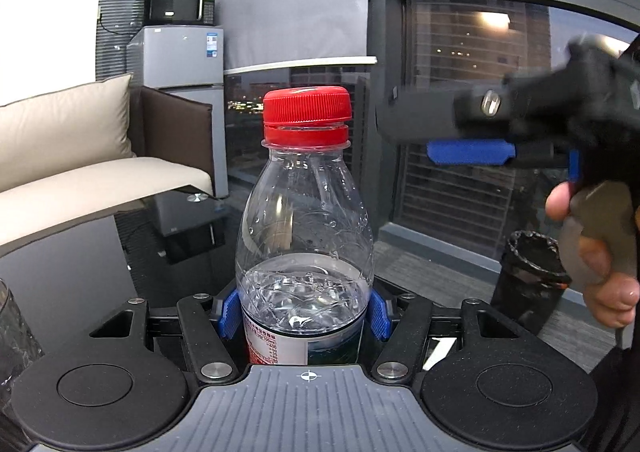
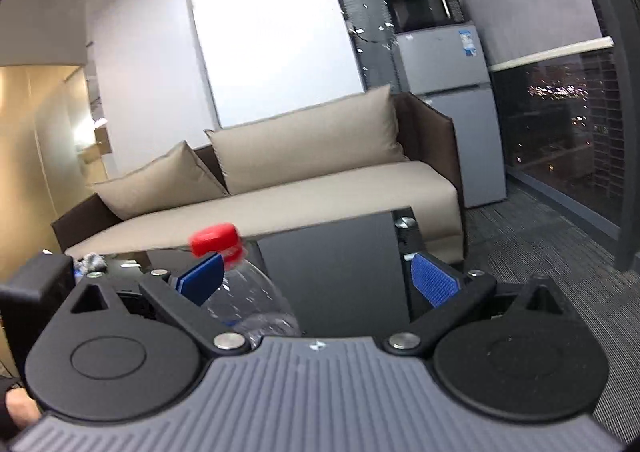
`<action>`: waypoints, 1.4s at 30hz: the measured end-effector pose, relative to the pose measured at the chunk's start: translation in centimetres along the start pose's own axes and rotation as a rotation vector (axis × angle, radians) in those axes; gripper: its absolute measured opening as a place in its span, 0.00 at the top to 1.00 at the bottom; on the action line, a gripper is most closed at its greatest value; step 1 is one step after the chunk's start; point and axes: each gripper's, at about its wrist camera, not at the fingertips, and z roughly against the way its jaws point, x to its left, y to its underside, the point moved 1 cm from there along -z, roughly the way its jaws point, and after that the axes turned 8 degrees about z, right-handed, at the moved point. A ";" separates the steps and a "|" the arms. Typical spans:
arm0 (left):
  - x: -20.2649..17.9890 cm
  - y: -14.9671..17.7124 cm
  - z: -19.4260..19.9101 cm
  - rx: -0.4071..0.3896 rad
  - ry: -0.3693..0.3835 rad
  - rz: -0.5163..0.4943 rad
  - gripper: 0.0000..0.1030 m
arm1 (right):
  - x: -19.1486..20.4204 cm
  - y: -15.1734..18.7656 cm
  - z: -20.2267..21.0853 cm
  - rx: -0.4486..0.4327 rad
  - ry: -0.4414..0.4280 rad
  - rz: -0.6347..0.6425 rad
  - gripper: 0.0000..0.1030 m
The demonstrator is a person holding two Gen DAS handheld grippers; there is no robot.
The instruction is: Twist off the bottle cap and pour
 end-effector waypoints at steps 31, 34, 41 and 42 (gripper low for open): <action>-2.1 1.0 2.1 0.018 0.033 -0.043 0.46 | 6.3 -1.3 0.3 0.061 -0.059 0.138 0.66; -2.2 1.1 2.2 0.019 0.034 -0.041 0.45 | 6.4 -1.2 0.3 0.061 -0.055 0.140 0.67; -2.2 1.1 2.2 0.017 0.035 -0.043 0.45 | 6.2 -1.1 0.2 0.066 -0.050 0.136 0.67; -2.2 1.1 2.2 0.017 0.036 -0.044 0.45 | 6.2 -1.1 0.2 0.066 -0.050 0.137 0.67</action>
